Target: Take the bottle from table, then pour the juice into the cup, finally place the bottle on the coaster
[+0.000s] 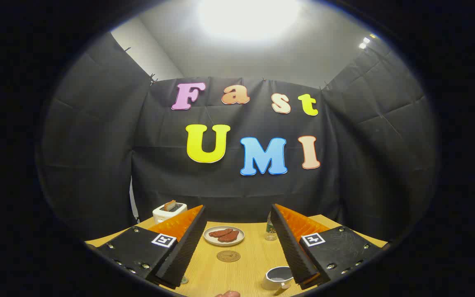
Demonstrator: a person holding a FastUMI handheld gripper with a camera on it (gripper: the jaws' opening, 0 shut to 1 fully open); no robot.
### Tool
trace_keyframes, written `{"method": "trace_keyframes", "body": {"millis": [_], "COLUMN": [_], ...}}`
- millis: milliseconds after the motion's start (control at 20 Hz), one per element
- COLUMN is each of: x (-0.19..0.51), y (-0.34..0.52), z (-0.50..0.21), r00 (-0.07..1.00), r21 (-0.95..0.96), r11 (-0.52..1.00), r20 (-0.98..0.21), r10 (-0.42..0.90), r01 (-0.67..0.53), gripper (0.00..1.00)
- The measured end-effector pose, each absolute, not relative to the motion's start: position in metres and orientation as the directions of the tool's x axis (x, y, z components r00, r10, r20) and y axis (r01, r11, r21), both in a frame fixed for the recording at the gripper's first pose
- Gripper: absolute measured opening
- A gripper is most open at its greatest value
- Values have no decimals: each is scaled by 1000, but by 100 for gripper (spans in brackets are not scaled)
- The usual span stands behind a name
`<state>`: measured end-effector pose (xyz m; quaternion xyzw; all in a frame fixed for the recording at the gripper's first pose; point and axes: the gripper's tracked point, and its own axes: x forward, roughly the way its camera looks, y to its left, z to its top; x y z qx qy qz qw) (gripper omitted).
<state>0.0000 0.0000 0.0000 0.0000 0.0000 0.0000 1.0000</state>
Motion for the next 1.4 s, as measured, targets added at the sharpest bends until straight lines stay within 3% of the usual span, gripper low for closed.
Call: {"method": "trace_keyframes", "body": {"millis": [750, 1400], "x": [-4, -5], "y": [8, 81], "z": [1, -38], "r00": [999, 993], "r21": [24, 33], "r11": [1000, 994], "r20": [28, 47], "r10": [16, 107], "r01": [-16, -109], "gripper": [95, 95]}}
